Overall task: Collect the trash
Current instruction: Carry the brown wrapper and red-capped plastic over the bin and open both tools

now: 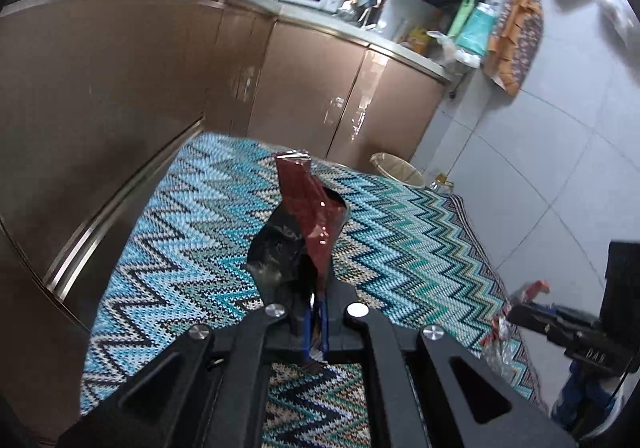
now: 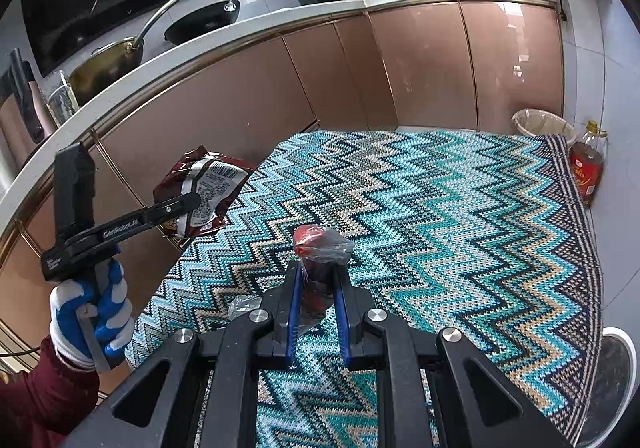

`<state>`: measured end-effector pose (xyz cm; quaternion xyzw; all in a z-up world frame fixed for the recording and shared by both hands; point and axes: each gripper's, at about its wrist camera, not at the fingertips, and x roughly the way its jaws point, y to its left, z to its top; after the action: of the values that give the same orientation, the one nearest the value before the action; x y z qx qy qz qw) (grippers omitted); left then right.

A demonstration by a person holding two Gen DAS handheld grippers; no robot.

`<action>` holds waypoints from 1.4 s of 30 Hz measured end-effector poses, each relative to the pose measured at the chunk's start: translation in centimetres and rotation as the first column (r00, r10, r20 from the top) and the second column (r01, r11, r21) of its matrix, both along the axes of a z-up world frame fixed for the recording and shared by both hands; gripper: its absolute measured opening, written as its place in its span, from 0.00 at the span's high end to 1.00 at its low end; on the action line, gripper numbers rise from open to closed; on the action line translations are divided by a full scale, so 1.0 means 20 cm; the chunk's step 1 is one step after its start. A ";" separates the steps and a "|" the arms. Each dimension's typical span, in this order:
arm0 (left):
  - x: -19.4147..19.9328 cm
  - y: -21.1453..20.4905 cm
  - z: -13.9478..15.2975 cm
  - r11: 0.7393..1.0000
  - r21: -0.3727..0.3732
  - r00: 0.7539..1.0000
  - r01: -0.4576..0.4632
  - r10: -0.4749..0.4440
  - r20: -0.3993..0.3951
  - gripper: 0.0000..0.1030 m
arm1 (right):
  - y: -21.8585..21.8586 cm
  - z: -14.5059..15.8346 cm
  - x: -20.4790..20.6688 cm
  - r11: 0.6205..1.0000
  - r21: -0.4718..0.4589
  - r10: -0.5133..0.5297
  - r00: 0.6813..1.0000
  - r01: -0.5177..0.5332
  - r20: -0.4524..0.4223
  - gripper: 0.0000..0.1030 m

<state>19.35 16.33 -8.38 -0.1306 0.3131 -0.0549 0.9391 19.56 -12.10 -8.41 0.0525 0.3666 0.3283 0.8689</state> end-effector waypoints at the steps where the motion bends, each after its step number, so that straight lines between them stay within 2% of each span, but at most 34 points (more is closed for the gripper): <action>1: -0.02 -0.02 0.02 1.000 0.017 1.000 0.004 -0.004 0.008 0.98 | -0.01 0.01 -0.01 1.000 0.003 -0.004 1.000 0.004 0.006 0.86; 11: -0.23 -0.25 0.17 0.986 0.164 0.994 0.041 -0.057 0.090 0.98 | -0.13 0.12 -0.15 0.999 0.034 -0.043 0.997 0.041 0.067 0.86; 19: -0.34 -0.43 0.27 0.970 0.234 0.986 0.070 -0.104 0.134 0.98 | -0.30 0.18 -0.23 0.995 0.074 -0.076 0.991 0.068 0.107 0.86; 25: -0.38 -0.61 0.32 0.952 0.286 0.979 0.111 -0.154 0.134 0.98 | -0.46 0.19 -0.29 0.988 0.113 -0.120 0.983 0.105 0.138 0.86; 31: -0.36 -0.85 0.32 0.925 0.339 0.968 0.175 -0.224 0.111 0.98 | -0.67 0.18 -0.34 0.973 0.145 -0.201 0.967 0.179 0.158 0.86; 37: -0.31 -1.12 0.30 0.892 0.373 0.950 0.255 -0.303 0.076 0.98 | -0.97 0.17 -0.40 0.943 0.180 -0.310 0.936 0.280 0.166 0.86; 42: -0.25 -1.43 0.24 0.844 0.393 0.915 0.364 -0.404 0.022 0.98 | -1.25 0.13 -0.42 0.909 0.168 -0.408 0.897 0.382 0.167 0.86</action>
<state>14.45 -12.17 -3.66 0.1228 0.2883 -0.1865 0.9311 11.08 -37.11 -5.80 0.1499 0.2374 0.1717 0.9443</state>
